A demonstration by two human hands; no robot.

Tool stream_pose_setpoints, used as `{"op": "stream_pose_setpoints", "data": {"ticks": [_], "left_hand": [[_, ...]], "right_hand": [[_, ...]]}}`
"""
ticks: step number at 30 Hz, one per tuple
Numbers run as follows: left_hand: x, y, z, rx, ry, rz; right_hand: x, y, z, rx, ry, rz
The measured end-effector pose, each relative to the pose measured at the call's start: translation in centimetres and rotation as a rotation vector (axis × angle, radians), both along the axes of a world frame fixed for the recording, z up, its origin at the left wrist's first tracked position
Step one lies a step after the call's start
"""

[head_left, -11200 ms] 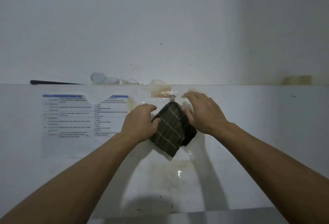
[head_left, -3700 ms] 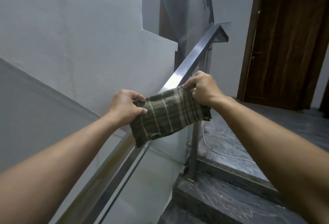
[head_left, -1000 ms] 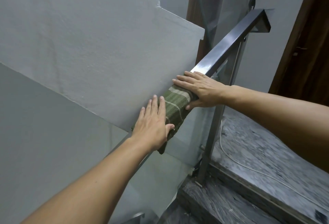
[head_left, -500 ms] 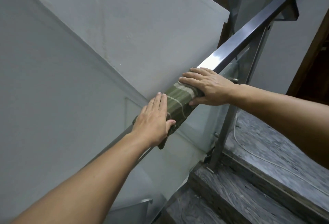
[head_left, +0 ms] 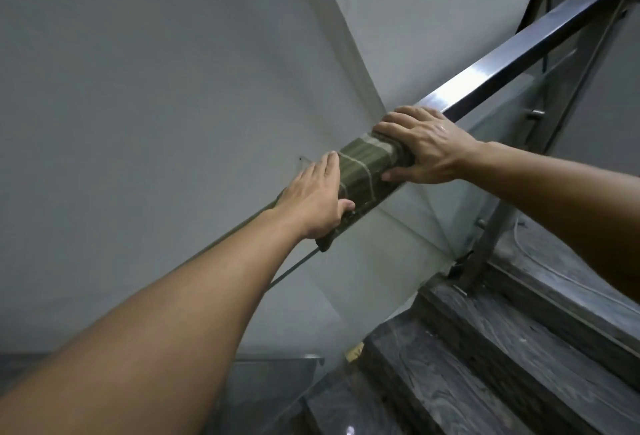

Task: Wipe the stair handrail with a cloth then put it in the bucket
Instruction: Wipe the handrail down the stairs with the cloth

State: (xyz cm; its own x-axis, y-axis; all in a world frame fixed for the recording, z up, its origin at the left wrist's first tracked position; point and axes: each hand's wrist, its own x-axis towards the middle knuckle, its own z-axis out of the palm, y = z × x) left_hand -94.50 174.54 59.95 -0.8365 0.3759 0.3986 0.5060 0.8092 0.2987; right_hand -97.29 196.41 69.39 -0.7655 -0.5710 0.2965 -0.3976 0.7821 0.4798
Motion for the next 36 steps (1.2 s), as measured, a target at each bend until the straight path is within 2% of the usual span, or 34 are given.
{"op": "stream_pose_setpoints", "data": {"ticks": [11,18,36], "left_hand": [[5.6,-8.1,-5.7,-0.042,-0.194,0.223],[8.5,-13.8,-9.5,0.001,-0.271,0.295],[15.0,-29.8,-21.5,0.052,-0.417,0.399]], "right_hand": [[4.5,-10.1,-7.0,-0.019,-0.011,0.032],[6.9,-16.5,-11.9,-0.014,0.017,0.037],[13.7,-33.4,-23.6,-0.074,-0.058,0.052]]}}
